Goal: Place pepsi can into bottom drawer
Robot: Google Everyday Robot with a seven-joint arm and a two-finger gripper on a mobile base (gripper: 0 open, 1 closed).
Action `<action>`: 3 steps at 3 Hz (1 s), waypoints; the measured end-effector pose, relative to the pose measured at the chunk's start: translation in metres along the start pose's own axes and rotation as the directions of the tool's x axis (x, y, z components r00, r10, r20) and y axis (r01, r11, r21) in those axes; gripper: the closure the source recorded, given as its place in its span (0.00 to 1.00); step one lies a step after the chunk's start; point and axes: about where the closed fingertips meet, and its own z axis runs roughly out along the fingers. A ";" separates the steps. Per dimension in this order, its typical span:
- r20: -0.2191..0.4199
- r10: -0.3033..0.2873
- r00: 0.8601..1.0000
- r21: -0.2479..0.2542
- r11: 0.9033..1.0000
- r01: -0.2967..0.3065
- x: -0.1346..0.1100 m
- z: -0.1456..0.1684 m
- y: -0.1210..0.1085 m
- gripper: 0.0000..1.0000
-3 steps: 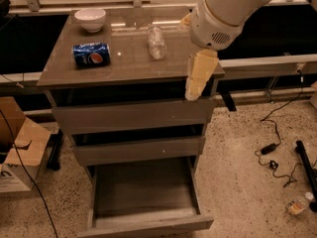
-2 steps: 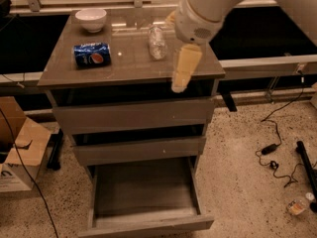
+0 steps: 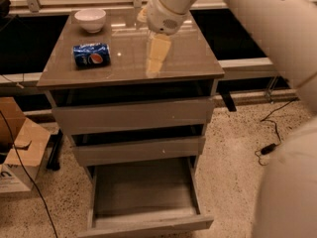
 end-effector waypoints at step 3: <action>0.096 -0.073 0.993 -0.084 0.993 0.081 -0.060 0.084 -0.048 0.00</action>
Offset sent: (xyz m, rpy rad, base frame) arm 0.0630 0.0990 -0.0315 0.0573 0.0877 0.1622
